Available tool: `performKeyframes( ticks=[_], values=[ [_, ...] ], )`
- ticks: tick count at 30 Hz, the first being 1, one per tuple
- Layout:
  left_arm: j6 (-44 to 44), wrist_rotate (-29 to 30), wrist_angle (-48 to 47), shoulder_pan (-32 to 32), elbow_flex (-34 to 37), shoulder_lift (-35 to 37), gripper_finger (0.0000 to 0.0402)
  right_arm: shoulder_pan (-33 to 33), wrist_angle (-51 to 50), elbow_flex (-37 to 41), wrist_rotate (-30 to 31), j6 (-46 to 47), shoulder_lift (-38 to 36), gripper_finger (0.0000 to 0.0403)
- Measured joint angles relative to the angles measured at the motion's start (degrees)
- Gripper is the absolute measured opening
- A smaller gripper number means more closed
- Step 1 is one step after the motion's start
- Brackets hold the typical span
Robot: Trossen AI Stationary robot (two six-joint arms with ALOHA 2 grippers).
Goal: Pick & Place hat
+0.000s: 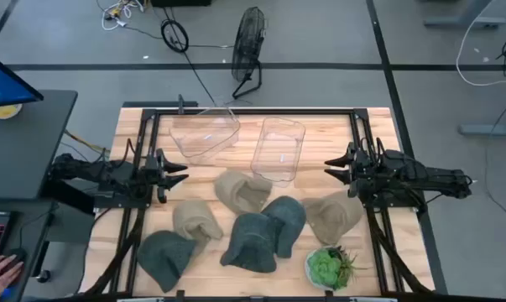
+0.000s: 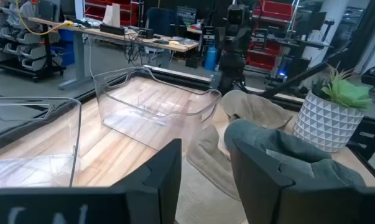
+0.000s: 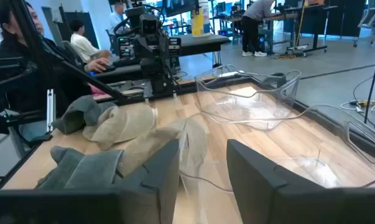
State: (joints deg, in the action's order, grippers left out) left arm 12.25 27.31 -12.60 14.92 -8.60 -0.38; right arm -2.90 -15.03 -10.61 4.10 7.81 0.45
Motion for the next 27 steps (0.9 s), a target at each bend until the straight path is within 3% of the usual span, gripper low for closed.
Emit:
performKeyframes(
  ticks=[9, 16, 20, 27],
  values=[
    [0.4, 0.0, 1.0, 0.0, 0.0, 0.0, 0.0142, 0.0, 0.4, 0.0, 0.0, 0.0, 0.0, 0.0139],
    [-2.2, -0.2, 3.7, 0.0, -3.2, -1.7, 0.0142, 0.0, 13.7, 0.0, -3.4, -4.9, 2.6, 0.0139],
    [-3.4, -0.2, -0.2, 0.0, -9.4, -8.3, 0.0142, 0.0, 21.1, 0.0, -4.9, -6.9, 8.3, 0.0139],
    [-0.6, -0.3, -3.8, 0.0, -20.0, -26.6, 0.0142, 0.0, 30.2, -0.9, -5.2, -5.6, 22.4, 0.0139]
  ],
)
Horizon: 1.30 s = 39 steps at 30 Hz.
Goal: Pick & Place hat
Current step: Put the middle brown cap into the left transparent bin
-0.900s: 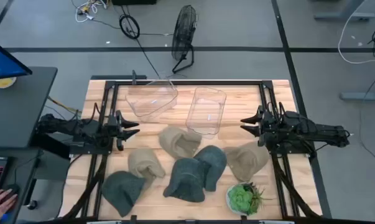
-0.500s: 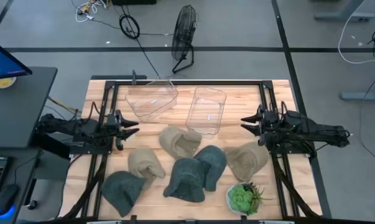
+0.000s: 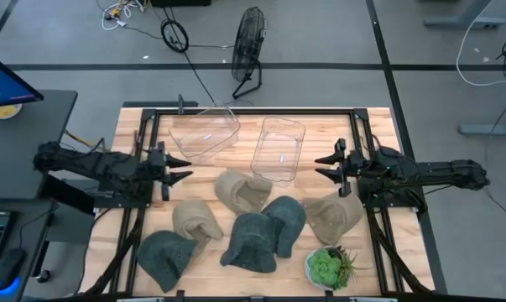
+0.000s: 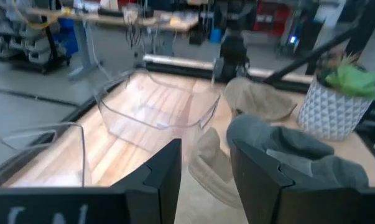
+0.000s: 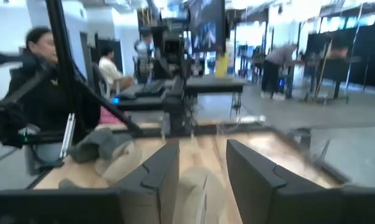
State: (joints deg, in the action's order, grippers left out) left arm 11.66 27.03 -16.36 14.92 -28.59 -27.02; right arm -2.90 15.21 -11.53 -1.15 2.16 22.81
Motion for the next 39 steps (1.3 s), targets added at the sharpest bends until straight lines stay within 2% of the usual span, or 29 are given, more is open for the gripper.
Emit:
performKeyframes(
  ticks=[4, 8, 13, 22, 32, 39],
  values=[
    [7.3, 0.1, 0.2, -0.1, -3.7, -10.8, 0.0142, 0.0, -3.8, -6.8, 0.0, 0.1, 7.4, 0.0139],
    [12.9, 1.8, 0.4, -0.1, -5.9, -21.0, 0.0142, 0.0, -14.0, -16.1, 0.0, -0.5, 14.3, 0.0139],
    [18.0, 2.8, 7.5, -1.1, -6.1, -32.3, 0.0142, 0.0, -23.8, -23.7, 0.1, 0.0, 21.0, 0.0139],
    [23.9, 2.8, 20.2, -3.9, -6.1, -48.0, 0.0142, 0.0, -23.9, -26.0, 0.2, -1.1, 27.9, 0.0139],
    [18.2, 2.8, 37.8, -3.9, -6.2, -61.2, 0.0142, 0.0, -23.8, -26.1, 0.2, -1.2, 30.5, 0.0139],
    [18.4, 2.8, 39.9, -3.9, -6.2, -67.7, 0.0142, 0.0, -23.9, -26.1, 0.2, -1.2, 30.5, 0.0139]
  ],
)
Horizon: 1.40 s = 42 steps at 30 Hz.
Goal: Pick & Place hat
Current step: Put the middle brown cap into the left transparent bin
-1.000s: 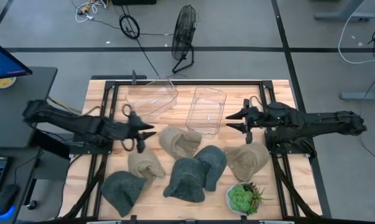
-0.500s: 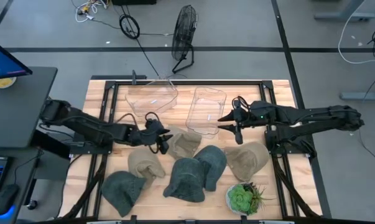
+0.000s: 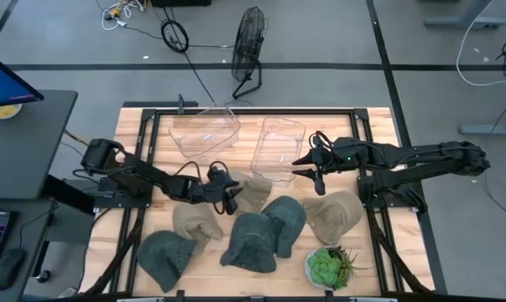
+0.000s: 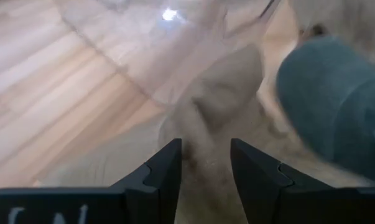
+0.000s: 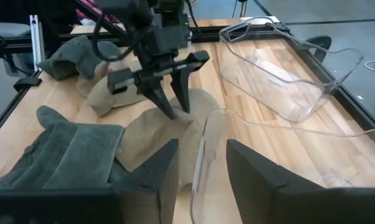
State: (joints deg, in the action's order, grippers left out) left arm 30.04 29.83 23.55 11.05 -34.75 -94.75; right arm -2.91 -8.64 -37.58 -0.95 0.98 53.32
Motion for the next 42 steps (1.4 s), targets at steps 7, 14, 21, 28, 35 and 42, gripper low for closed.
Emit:
performKeyframes(
  ticks=[7, 14, 21, 28, 35, 42],
  values=[
    [1.6, 1.0, 0.4, 0.0, -0.2, -2.4, 0.0112, 0.0, 0.0, 0.0, 0.0, 0.0, 0.0, 0.0139],
    [1.3, 1.7, 0.0, 0.0, -0.1, -2.3, 0.0013, 0.0, 0.0, 0.0, 0.0, -0.2, 0.0, 0.0139],
    [-2.3, -0.8, -3.4, 2.5, -3.9, 2.7, 0.0007, 0.0, -0.2, 0.0, 0.0, -0.1, 0.0, 0.0139],
    [-0.2, 6.4, -34.7, 3.0, -14.1, 13.2, 0.0007, 0.0, -0.8, 0.0, 0.0, -0.2, 0.0, 0.0139],
    [2.4, 18.9, -53.8, 0.9, -25.2, 17.0, 0.0009, 0.0, -1.4, 0.2, 0.0, -0.2, 0.0, 0.0139],
    [3.5, 24.3, -55.4, -8.8, -27.6, 17.6, 0.0013, 0.1, -1.8, 0.6, 0.0, -0.1, 0.0, 0.0139]
  ],
)
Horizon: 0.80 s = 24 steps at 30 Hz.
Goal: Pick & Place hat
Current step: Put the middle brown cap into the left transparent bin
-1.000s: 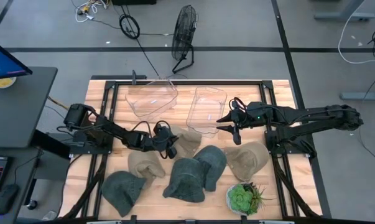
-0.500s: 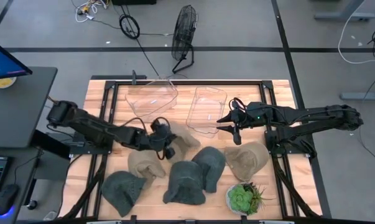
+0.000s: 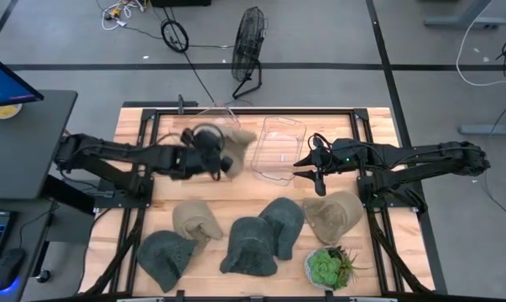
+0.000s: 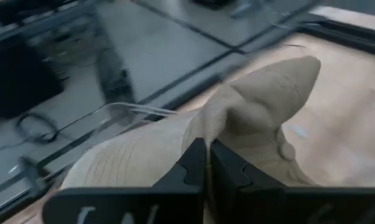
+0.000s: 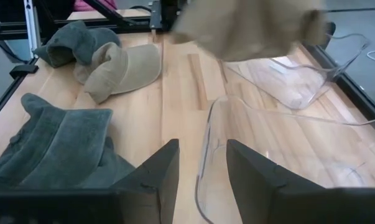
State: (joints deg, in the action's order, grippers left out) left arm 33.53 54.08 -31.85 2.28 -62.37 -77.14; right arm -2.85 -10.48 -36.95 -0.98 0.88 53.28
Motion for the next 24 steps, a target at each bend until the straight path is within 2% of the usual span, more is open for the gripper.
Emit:
performKeyframes(
  ticks=[4, 9, 12, 24],
  values=[
    [5.1, 0.3, -2.8, -8.6, 0.0, -0.6, 0.0014, 0.1, 0.6, 0.0, -0.1, 0.1, 0.0, 0.0139],
    [17.4, -0.1, -11.1, -16.6, 0.0, -2.0, 0.0015, 0.1, 0.5, 0.0, 0.0, 0.1, 0.0, 0.0139],
    [23.2, -1.2, -14.4, -17.7, 0.0, -3.8, 0.0015, 0.1, 0.5, 0.0, 0.0, 0.1, 0.0, 0.0139],
    [29.0, -0.1, -11.6, -23.2, 0.0, -16.5, 0.0016, 0.1, 0.5, 0.0, 0.0, 0.1, 0.0, 0.0139]
  ],
)
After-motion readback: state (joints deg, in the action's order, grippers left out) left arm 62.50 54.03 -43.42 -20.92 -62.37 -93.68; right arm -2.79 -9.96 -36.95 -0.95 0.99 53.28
